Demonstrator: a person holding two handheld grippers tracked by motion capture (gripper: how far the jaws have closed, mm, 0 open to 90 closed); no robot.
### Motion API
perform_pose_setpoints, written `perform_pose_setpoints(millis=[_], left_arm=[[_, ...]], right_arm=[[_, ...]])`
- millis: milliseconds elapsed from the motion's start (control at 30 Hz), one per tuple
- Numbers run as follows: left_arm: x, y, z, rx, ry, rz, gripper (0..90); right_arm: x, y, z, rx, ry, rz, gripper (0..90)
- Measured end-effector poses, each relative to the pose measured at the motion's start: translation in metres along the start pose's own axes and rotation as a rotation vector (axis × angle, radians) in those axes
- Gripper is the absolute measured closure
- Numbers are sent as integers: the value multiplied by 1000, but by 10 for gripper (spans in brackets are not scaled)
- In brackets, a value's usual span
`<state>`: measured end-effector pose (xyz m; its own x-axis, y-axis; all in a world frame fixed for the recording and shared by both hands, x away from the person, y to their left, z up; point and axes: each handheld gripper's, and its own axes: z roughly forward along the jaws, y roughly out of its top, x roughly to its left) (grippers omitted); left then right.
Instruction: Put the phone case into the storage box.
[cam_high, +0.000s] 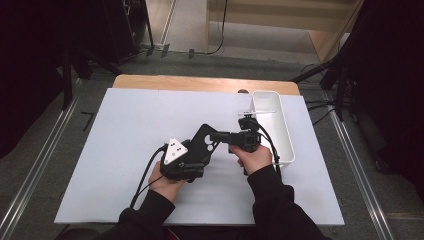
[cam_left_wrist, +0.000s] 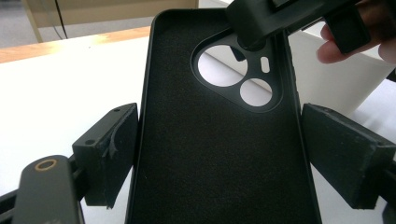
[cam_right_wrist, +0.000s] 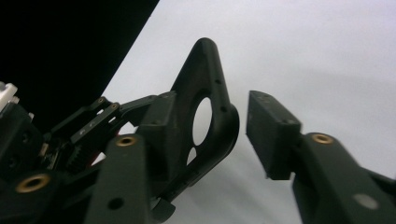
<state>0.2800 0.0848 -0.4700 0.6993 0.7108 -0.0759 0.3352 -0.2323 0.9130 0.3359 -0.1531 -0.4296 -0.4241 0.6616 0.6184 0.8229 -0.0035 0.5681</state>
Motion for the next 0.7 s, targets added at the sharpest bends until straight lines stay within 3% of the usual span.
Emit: perform_pose_setpoints(millis=[167, 533, 700], left_arm=[[0, -1, 0, -3, -2, -3, 138], [-2, 0, -1, -16, 1, 5, 137], [-3, 4, -2, 11, -4, 12, 132]], right_arm=[[-4, 0, 1, 8, 20, 38, 696], [1, 2, -5, -4, 29, 57, 746], [3, 2, -8, -7, 36, 60, 748]])
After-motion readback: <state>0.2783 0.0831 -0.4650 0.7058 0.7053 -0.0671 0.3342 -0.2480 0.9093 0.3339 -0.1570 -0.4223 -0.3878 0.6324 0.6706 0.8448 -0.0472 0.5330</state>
